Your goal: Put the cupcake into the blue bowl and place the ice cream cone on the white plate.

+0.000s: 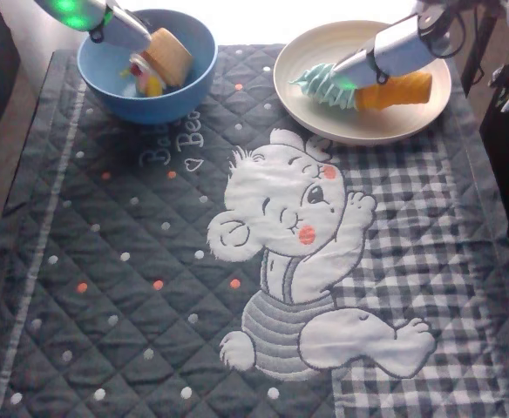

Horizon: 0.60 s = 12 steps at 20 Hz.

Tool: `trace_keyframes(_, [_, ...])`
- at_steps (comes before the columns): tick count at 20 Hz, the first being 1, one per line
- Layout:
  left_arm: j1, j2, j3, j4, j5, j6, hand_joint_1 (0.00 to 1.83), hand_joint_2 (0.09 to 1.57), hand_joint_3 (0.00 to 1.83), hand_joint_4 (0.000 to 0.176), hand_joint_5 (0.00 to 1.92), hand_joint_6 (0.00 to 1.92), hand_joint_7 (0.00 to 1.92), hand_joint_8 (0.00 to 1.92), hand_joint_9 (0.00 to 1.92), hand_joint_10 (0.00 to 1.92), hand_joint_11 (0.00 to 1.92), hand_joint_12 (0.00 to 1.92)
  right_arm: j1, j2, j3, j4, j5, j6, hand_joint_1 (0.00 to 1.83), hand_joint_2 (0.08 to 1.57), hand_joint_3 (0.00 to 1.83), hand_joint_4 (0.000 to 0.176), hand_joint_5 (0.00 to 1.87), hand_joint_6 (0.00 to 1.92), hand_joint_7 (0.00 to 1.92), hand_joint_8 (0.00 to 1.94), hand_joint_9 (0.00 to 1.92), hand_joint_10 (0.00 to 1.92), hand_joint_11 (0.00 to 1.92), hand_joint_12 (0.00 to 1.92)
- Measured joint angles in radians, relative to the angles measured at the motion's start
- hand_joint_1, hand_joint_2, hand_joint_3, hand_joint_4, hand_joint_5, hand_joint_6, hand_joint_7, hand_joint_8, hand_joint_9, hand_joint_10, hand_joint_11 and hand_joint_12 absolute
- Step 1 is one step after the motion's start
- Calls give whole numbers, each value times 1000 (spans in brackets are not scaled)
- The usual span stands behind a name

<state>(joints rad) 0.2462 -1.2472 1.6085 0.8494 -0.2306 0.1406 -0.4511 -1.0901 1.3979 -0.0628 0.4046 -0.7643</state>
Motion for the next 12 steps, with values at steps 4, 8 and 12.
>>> trace_keyframes(4, [27, 79, -64, -197, -148, 73, 996, 855, 0, 0, 550, 8, 447, 9, 431, 3, 266, 630, 0, 91, -121, -1, 91, -47, 756, 771, 0, 176, 1, 0, 79, 1, 116, 5, 0, 618])
trace_keyframes(8, [61, 167, -150, -313, -297, 142, 988, 852, 0, 18, 485, 1, 434, 15, 448, 27, 254, 747, 0, 150, -209, 1, 167, -156, 754, 733, 0, 176, 25, 2, 122, 1, 120, 4, 0, 458])
trace_keyframes(12, [106, 241, -248, -360, -417, 207, 1006, 804, 0, 31, 457, 0, 453, 0, 481, 0, 249, 806, 0, 224, -338, -11, 290, -240, 747, 717, 3, 176, 47, 0, 68, 0, 115, 0, 0, 475])
